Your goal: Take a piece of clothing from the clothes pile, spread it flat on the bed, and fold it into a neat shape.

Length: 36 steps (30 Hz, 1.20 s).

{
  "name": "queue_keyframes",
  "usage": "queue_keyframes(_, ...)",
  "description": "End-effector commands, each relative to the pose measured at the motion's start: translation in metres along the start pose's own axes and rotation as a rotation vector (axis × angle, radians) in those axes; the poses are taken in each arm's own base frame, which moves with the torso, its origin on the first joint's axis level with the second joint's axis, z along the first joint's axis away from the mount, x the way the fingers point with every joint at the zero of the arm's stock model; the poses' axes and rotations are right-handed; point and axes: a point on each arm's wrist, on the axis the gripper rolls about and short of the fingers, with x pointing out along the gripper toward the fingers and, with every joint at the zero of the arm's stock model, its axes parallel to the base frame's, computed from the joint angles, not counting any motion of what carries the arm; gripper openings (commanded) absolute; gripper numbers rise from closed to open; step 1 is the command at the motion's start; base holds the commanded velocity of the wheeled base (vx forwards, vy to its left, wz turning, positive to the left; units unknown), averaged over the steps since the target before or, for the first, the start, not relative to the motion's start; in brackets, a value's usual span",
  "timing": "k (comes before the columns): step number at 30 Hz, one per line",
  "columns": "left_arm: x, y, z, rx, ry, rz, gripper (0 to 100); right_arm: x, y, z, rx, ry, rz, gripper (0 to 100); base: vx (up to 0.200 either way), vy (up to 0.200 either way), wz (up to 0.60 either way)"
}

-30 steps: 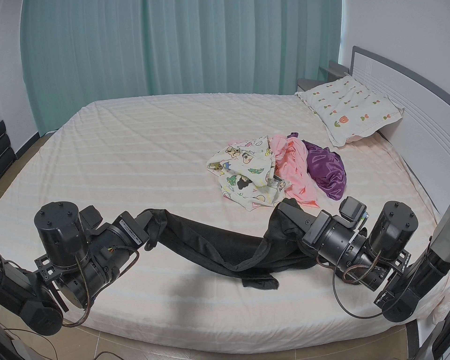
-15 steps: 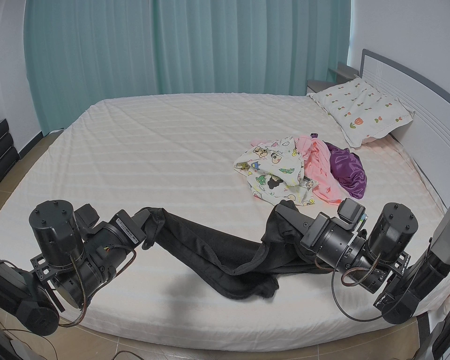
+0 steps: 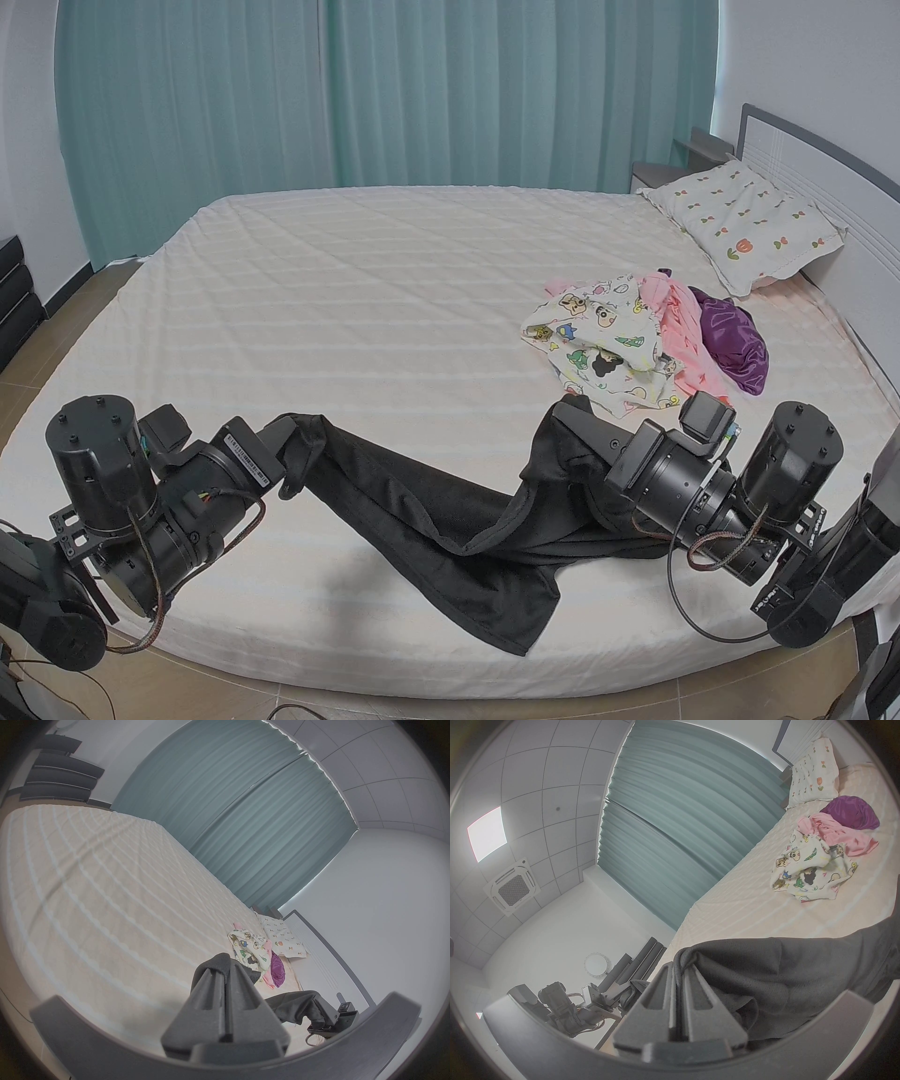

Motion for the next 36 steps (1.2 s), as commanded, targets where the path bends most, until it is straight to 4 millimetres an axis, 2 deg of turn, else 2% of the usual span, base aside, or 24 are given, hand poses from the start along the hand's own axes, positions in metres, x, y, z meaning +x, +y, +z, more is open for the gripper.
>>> queue_keyframes(1, -0.003, -0.002, 0.003, -0.005, -0.012, -0.013, 0, -0.001, 0.004, 0.004, -0.001, -0.019, 0.02, 0, 0.0, 0.2, 0.0)
queue_keyframes(21, -0.003, -0.002, 0.003, 0.008, -0.017, -0.016, 0, -0.003, 0.003, 0.008, -0.003, -0.031, 0.015, 0, 0.0, 0.2, 0.0)
queue_keyframes(30, -0.003, -0.002, 0.003, 0.006, -0.008, -0.02, 0, -0.007, -0.001, 0.008, -0.012, -0.025, 0.0, 0, 0.0, 0.0, 0.0)
queue_keyframes(36, -0.003, -0.002, 0.003, 0.004, -0.01, -0.021, 0, -0.014, 0.005, 0.009, -0.01, -0.012, 0.024, 0, -0.2, 0.0, 0.0)
